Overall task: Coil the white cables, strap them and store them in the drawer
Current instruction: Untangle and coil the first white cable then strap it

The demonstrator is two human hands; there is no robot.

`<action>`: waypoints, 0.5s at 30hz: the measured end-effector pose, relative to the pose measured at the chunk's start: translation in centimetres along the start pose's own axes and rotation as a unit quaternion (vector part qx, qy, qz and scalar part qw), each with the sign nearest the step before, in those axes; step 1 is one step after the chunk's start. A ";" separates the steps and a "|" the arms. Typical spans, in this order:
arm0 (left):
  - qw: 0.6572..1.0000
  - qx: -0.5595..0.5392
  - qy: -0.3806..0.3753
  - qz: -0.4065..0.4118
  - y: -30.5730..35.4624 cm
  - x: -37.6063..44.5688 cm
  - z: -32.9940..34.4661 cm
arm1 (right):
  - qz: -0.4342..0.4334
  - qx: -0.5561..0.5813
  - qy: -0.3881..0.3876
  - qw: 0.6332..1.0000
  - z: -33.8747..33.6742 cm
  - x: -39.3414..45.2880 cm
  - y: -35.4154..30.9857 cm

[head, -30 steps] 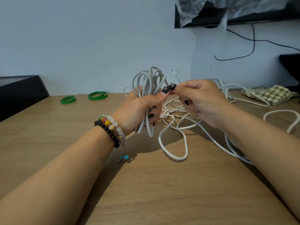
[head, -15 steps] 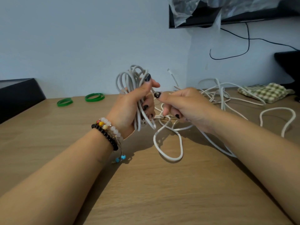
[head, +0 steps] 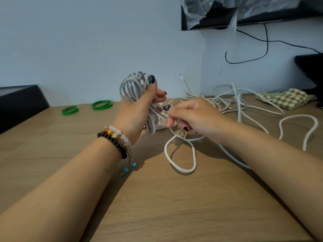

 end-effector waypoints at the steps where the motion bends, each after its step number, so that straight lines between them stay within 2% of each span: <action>1: 1.000 0.004 -0.008 0.004 0.0 0.0 0.1 | 0.000 0.000 -0.004 1.000 0.1 0.0 0.0; 6: 1.000 0.010 0.004 -0.004 0.2 -0.2 0.1 | -0.006 -0.008 -0.017 1.000 0.0 0.0 0.0; 12: 0.985 -0.154 0.046 -0.059 0.9 0.3 -0.2 | -0.012 -0.032 -0.002 0.999 0.0 0.0 -0.1; 14: 0.988 -0.134 0.058 -0.041 1.1 0.4 -0.6 | -0.009 -0.034 0.020 0.999 -0.2 0.0 0.0; 15: 0.995 -0.082 0.060 -0.015 1.3 0.4 -0.8 | -0.010 -0.025 0.040 0.999 -0.4 0.1 0.1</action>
Point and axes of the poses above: each hand's wrist, its own x-axis towards the middle knuckle, its own z-axis out of the palm, y = z × x, the point moved 3 cm from there along x, towards the middle knuckle, and after that the axes turned 5 degrees about -x, right-handed, at the moved point
